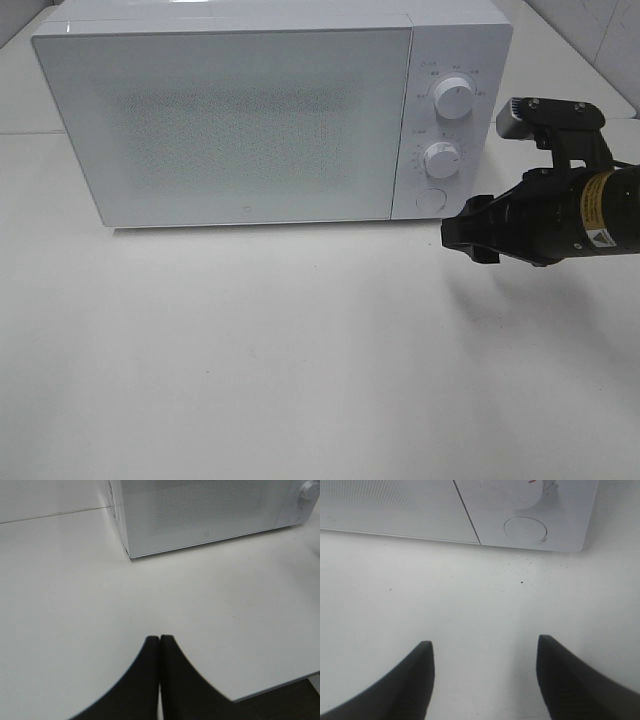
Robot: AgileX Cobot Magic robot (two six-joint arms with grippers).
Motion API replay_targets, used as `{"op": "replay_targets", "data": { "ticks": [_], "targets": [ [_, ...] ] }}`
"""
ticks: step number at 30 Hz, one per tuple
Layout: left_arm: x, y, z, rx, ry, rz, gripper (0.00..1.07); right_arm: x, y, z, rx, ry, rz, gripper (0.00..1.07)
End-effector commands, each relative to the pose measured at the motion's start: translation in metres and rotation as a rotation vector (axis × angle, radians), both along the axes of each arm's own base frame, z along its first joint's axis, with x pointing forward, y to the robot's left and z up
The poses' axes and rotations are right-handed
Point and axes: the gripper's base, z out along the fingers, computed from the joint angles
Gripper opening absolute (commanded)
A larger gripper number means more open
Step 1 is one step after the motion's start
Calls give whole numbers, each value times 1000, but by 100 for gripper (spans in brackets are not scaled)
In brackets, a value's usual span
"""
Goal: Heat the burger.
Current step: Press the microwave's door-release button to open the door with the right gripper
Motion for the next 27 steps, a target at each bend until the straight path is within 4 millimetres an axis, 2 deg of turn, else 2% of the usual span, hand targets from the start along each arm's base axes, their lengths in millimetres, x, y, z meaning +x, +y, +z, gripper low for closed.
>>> {"op": "replay_targets", "data": {
  "ticks": [1,6,7,11,16,22,27],
  "targets": [
    [-3,0,0,-14,-29,-2,0,1,0,4,-2,-15,2,56],
    [-3,0,0,-14,-29,-2,0,1,-6,1,-71,-9,-16,56],
    [-3,0,0,-14,-29,-2,0,1,-13,-2,-143,8,-54,56],
    [-3,0,0,-14,-29,-2,0,0,-25,-6,-239,54,-151,56],
    [-3,0,0,-14,-29,-2,0,-3,-34,-9,-285,116,-254,56],
    [-3,0,0,-14,-29,-2,0,-7,-36,-12,-316,188,-265,56],
    [-3,0,0,-14,-29,-2,0,-9,-34,-5,-373,343,-214,56]
  ]
}}
